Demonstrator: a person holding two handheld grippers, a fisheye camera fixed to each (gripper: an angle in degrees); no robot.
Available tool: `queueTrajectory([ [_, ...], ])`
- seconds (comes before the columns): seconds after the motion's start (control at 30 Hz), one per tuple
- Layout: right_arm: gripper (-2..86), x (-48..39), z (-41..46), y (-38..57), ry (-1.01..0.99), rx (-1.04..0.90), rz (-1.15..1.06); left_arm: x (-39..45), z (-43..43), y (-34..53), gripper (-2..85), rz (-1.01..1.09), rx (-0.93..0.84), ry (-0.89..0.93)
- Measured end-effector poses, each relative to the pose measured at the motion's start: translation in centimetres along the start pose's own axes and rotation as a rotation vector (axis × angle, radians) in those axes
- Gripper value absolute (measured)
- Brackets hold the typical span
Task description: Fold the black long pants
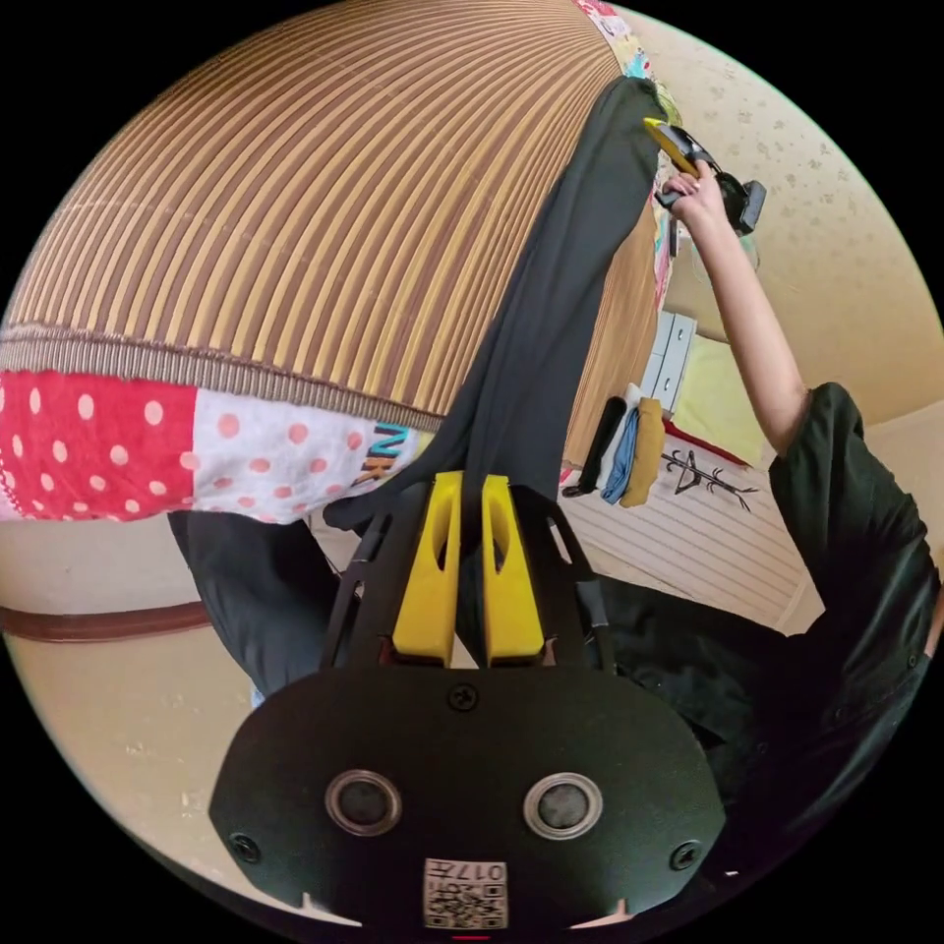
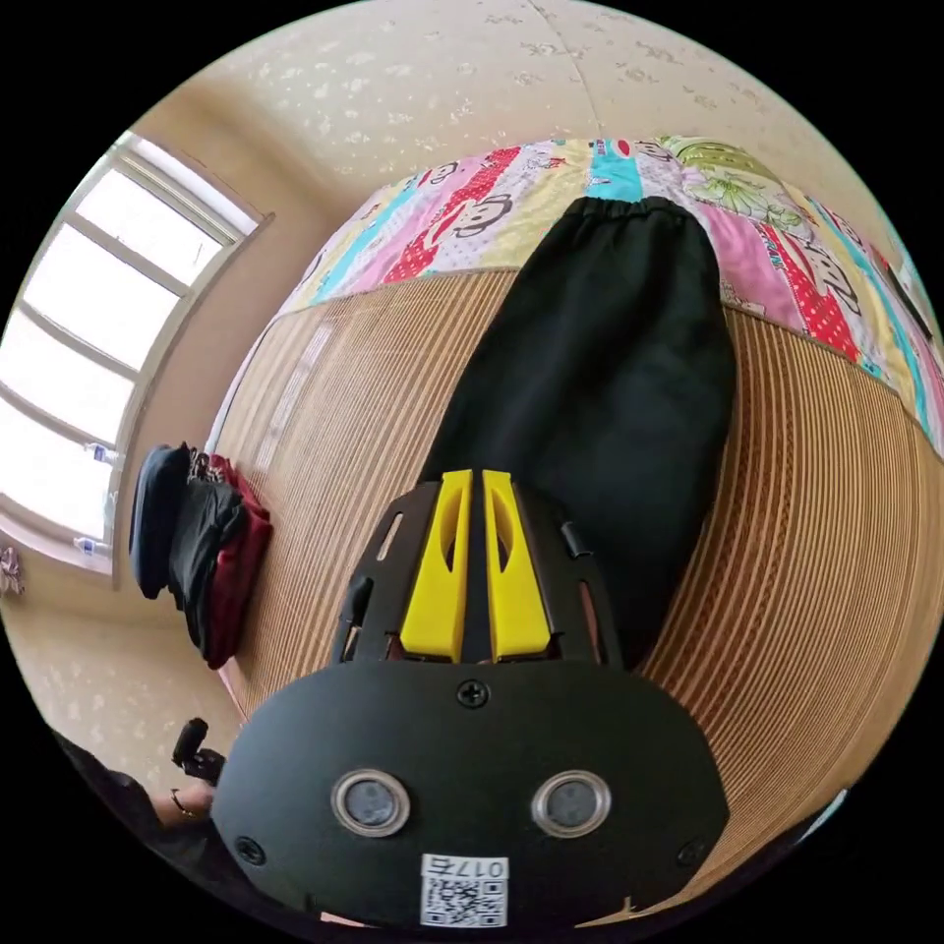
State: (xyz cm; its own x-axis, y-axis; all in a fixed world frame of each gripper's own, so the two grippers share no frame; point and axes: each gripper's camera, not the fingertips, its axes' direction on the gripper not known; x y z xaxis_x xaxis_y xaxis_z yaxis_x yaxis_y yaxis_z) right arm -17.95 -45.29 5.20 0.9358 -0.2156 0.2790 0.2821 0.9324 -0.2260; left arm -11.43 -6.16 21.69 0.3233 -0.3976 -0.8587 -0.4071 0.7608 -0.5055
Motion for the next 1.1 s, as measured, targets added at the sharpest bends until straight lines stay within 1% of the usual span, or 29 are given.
queueTrajectory([
  [0.03,2.9,0.5,-0.2,3.4,0.022,-0.063,-0.024,0.4,0.0,-0.4,4.5,0.006,-0.032,-0.017],
  [0.07,3.3,0.9,-0.7,7.0,0.000,-0.107,-0.045,0.6,0.0,-0.6,4.7,0.010,-0.046,-0.028],
  [0.13,4.1,1.4,-2.1,12.5,-0.080,-0.137,-0.031,1.7,-0.4,-1.2,5.3,0.046,-0.085,-0.061],
  [0.27,6.8,1.7,-3.2,23.5,-0.165,-0.223,0.124,3.3,-1.2,-2.0,6.2,0.096,-0.126,-0.120],
  [0.37,7.3,1.2,-2.4,29.1,-0.217,-0.261,0.216,4.8,-1.7,-2.5,6.2,0.138,-0.162,-0.162],
  [0.47,7.6,0.7,-2.4,31.6,-0.255,-0.244,0.274,6.0,-2.0,-2.6,6.1,0.160,-0.181,-0.191],
  [0.6,7.1,0.0,-2.6,32.7,-0.241,-0.250,0.273,7.3,-1.7,-2.4,3.7,0.186,-0.196,-0.225],
  [0.67,5.0,0.3,-3.1,33.4,-0.272,-0.270,0.259,7.9,-1.4,-1.9,2.7,0.213,-0.212,-0.187],
  [0.7,4.8,0.5,-3.5,33.6,-0.291,-0.261,0.264,8.4,-1.1,-1.4,2.2,0.253,-0.230,-0.127],
  [0.73,4.4,1.1,-4.5,34.0,-0.340,-0.233,0.282,9.0,-1.0,-0.7,1.7,0.302,-0.242,-0.053],
  [0.77,4.1,1.8,-5.5,34.6,-0.418,-0.196,0.288,9.3,-1.0,-0.4,1.5,0.325,-0.245,-0.016],
  [0.8,4.0,2.2,-5.9,34.9,-0.449,-0.182,0.296,9.6,-1.1,0.4,1.3,0.359,-0.241,0.059],
  [0.83,3.9,3.0,-6.4,35.7,-0.454,-0.175,0.318,9.3,-1.0,0.9,1.2,0.358,-0.234,0.107],
  [0.87,3.9,3.8,-6.4,36.3,-0.400,-0.193,0.337,9.0,-0.9,1.1,1.2,0.342,-0.229,0.105],
  [0.93,3.8,4.9,-5.6,36.6,-0.331,-0.256,0.337,6.9,0.5,1.8,1.6,0.240,-0.225,-0.029],
  [1.0,3.9,5.7,-4.5,36.3,-0.363,-0.317,0.318,5.3,1.7,2.3,2.4,0.169,-0.216,-0.060],
  [1.03,3.9,6.1,-4.1,36.1,-0.375,-0.342,0.314,4.8,2.0,2.6,3.5,0.138,-0.199,-0.046],
  [1.1,4.2,6.6,-4.6,36.0,-0.374,-0.346,0.293,4.7,1.4,3.6,5.6,0.136,-0.149,-0.041],
])
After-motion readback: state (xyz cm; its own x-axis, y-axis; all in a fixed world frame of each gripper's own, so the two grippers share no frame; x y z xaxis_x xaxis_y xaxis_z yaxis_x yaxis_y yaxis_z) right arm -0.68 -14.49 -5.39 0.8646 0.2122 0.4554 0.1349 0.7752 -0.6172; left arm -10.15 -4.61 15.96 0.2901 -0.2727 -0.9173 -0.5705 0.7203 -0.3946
